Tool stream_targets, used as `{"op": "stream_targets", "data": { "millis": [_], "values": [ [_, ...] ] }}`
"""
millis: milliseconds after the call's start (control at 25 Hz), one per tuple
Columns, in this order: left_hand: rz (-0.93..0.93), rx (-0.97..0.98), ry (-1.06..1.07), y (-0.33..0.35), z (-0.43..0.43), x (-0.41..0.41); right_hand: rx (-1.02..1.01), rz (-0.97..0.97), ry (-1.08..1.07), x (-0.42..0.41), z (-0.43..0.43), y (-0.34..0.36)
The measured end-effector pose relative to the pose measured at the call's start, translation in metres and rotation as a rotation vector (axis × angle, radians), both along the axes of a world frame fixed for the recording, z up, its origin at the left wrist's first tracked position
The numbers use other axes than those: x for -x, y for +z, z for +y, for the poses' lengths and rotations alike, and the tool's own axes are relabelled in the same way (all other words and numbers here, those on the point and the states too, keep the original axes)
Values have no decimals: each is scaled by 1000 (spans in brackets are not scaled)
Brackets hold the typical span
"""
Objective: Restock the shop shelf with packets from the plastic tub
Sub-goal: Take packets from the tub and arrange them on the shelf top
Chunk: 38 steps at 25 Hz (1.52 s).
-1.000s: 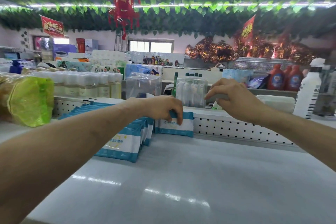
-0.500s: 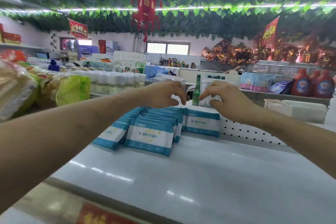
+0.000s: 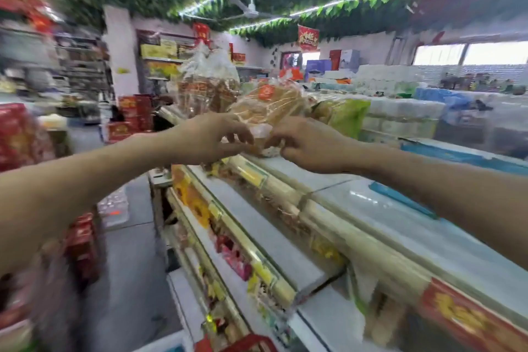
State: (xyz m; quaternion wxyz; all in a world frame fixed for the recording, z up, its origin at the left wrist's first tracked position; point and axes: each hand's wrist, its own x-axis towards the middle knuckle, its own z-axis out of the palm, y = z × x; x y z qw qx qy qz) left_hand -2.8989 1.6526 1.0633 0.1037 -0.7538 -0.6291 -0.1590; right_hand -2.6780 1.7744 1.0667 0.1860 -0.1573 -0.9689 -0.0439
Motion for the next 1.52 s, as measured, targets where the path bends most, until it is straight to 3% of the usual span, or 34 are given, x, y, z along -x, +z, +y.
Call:
{"op": "stream_targets", "data": {
  "millis": [160, 280, 480, 720, 880, 1040, 1320, 1520],
  "values": [
    [-51, 139, 322, -83, -103, 89, 131, -332, 170, 126, -55, -82],
    [-115, 357, 520, -173, -174, 112, 219, -659, 274, 171, -98, -172],
    [-270, 715, 579, -325, -260, 103, 417, -1007, 391, 181, -149, -325],
    [-422, 907, 434, -436, -320, 58, 561, -1012, 436, 134, -191, -432],
    [-409, 837, 426, -454, -338, 51, 462, -720, 443, 112, -202, -453],
    [-280, 728, 440, -460, -346, 50, 435, -632, 419, 104, -203, -463],
    [-239, 786, 372, -466, -342, 43, 559, -769, 421, 106, -209, -463],
    [-357, 812, 336, -468, -339, 49, 552, -843, 417, 111, -218, -474]
  ]
}}
